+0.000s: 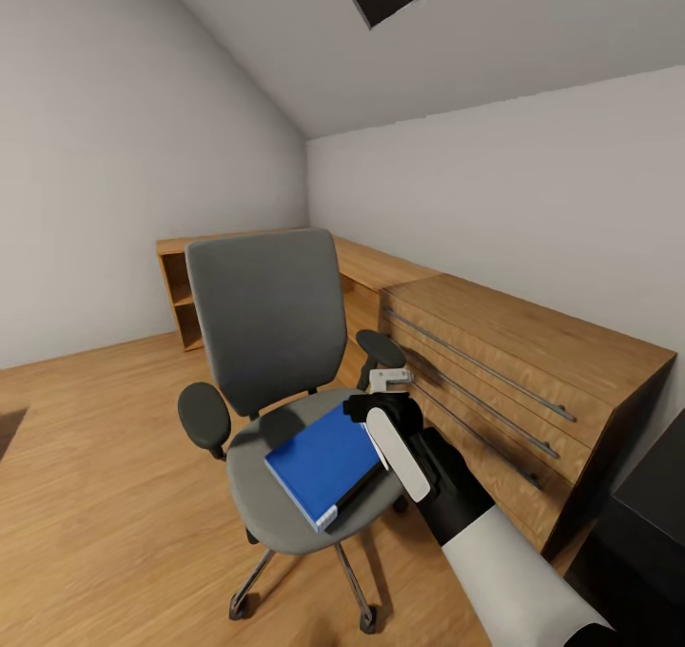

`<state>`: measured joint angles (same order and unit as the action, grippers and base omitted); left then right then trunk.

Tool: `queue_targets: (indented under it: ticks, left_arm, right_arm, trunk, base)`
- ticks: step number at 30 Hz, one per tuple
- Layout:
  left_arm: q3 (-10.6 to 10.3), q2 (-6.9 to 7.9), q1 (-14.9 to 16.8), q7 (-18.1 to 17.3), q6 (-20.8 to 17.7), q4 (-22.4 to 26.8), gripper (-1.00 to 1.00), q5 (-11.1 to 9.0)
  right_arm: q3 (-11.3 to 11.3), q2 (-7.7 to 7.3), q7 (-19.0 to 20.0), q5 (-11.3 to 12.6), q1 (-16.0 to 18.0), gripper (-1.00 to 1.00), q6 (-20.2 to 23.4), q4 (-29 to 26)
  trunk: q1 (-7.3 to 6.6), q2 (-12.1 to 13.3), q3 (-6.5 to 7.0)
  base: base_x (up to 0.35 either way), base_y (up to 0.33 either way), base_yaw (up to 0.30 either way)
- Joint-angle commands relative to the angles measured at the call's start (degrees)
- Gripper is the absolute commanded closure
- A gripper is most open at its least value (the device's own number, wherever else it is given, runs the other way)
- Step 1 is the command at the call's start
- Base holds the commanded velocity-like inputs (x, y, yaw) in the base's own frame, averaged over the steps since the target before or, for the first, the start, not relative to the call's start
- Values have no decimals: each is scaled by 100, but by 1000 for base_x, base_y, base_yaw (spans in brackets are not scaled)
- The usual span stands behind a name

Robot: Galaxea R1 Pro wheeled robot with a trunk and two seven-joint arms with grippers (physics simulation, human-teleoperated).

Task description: In the bedroom, organize the workspace by keeping the computer under the desk, ensuring the monitor is on the desk, placing the keyboard on the desk next to the monitor, placing the mouse on the desk next to the keyboard, moving the folder from the swivel chair onto the desk next to the mouse, stacking the notebook on top of the folder with the pen on top of the notebook, and positioning the swivel chair next to the desk.

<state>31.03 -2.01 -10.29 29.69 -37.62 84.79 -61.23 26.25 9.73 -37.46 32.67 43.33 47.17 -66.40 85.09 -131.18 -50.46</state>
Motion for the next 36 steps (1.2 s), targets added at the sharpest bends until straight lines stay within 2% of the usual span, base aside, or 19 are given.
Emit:
queue_targets:
  ticks: [1, 5, 7, 24, 31, 36]
  left_arm:
    - [8, -3, 1, 51, -12, 11, -100, -61]
    - [8, -3, 1, 51, -12, 11, -100, -61]
    - [0, 6, 7, 49, -18, -55, -100, -67]
    - [-10, 39, 67, 51, -42, 16, -100, -75]
    - [-10, 36, 71, 54, -43, 68, -100, -74]
    - [-15, 34, 71, 54, -45, 95, -100, -73]
  right_arm:
    - [10, -1, -60, 58, 6, -100, 7, -4]
    - [10, -1, -60, 58, 6, -100, 7, -4]
    - [30, -1, -62, 71, 7, -100, 72, -10]
    - [-348, -11, -75, 100, 269, -100, 220, 343]
    - [-402, -7, -61, 126, 596, -100, 215, 939]
    - [-409, -5, -36, 262, 833, -100, 92, 1400]
  trunk:
    - [-1, -2, -5]
    - [-1, -2, -5]
    - [43, -83, -41]
    - [417, -765, -354]
    - [570, -1045, -528]
    - [661, -1207, -665]
  base:
    - [0, 0, 0]
    - [0, 0, 0]
    - [0, 0, 0]
    - [0, 0, 0]
    - [0, 0, 0]
    - [0, 0, 0]
